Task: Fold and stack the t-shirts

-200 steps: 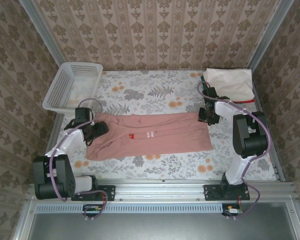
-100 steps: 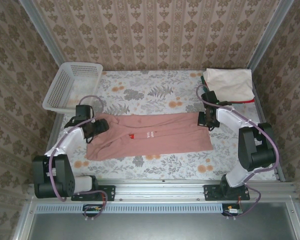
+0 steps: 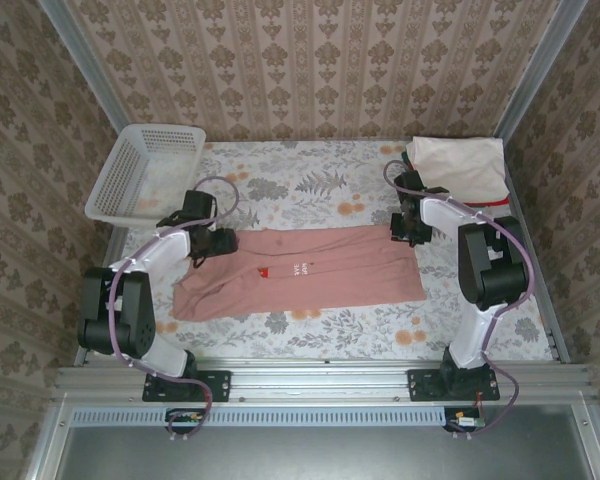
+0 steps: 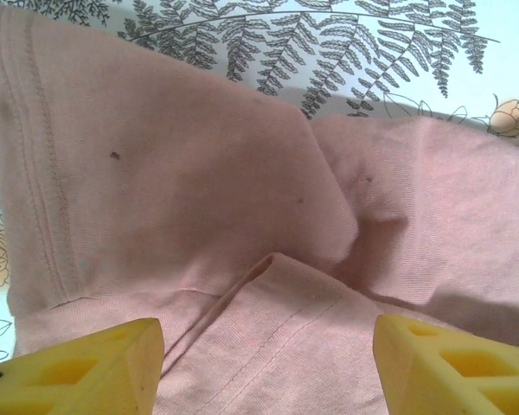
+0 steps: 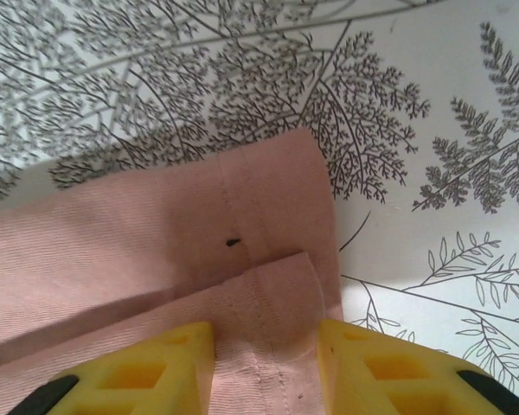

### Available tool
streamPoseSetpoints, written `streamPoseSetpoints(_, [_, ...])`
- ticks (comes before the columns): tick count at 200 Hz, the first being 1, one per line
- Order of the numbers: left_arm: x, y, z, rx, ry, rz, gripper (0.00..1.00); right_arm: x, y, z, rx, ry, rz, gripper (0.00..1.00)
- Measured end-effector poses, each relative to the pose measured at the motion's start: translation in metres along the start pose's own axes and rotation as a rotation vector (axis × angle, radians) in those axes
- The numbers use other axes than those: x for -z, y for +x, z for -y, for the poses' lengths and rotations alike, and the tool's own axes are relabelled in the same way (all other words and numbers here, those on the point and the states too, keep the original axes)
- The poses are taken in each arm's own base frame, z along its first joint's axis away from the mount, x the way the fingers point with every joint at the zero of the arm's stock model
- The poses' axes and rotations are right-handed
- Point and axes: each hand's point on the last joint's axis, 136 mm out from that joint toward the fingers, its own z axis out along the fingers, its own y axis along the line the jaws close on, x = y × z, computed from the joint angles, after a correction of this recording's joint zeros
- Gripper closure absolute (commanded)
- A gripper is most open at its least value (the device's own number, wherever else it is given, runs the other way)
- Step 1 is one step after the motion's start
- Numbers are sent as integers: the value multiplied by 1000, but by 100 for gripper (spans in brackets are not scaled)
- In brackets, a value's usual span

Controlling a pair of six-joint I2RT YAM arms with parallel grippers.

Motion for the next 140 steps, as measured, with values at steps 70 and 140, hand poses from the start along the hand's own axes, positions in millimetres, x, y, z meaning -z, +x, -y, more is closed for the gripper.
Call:
streamPoseSetpoints(70, [-13, 20, 4, -13, 35, -52, 84, 13, 18, 9, 1, -3, 6, 100])
streamPoseSetpoints(140, [6, 33, 4, 2, 67, -16, 100, 28, 47, 19, -6, -29, 22, 100])
